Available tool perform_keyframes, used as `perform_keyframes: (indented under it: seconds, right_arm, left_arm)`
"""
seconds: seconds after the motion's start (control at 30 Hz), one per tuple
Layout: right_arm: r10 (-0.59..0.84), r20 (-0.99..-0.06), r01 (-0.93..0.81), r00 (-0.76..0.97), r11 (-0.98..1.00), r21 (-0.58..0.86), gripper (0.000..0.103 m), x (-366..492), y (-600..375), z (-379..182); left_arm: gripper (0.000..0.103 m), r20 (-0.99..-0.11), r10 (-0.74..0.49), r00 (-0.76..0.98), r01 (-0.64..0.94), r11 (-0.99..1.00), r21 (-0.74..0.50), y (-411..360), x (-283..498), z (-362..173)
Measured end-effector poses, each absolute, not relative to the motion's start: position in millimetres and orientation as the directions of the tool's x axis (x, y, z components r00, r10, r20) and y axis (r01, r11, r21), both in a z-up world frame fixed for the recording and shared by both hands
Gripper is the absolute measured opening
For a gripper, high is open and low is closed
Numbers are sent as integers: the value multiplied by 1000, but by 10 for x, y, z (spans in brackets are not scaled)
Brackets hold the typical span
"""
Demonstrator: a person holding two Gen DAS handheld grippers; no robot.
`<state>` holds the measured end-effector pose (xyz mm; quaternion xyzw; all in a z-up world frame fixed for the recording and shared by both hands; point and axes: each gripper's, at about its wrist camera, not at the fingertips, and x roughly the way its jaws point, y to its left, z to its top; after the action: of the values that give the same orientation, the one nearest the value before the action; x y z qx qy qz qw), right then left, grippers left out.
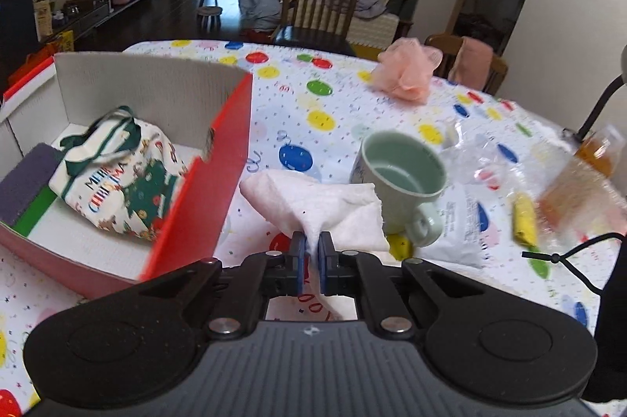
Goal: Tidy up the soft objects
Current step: 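Grasp the white cloth with the left gripper while the right gripper grasps the black pouch, then carry the white cloth and black pouch over the box with both grippers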
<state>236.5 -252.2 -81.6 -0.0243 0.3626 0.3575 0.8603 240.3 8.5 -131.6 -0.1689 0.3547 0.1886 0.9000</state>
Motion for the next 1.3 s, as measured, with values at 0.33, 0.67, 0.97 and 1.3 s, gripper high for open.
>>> perform_keyframes:
  seconds: [0.33,0.67,0.97,1.3]
  right_arm:
    - [657,-592,-637,467,714,290,9,2369,-2328,-387]
    - [702,-559,-680,441,668,302,9,2368,-1849,-38]
    - [725,-552,-718,411,631,294,9,2383,-1290,206]
    - [774,-526,-793,353,545,271,9,2288,-428,417]
  left_arm:
    - [7,-675,124,728,-396,879,-266,341,2134,-820]
    - [7,-625,101,774,-350,891,-288,672,1902,-301]
    - [7,-591,128,796,-339,904,-261,1130,1715,1]
    - [7,-594,182,784,-378,898,-224,1766,1557,128]
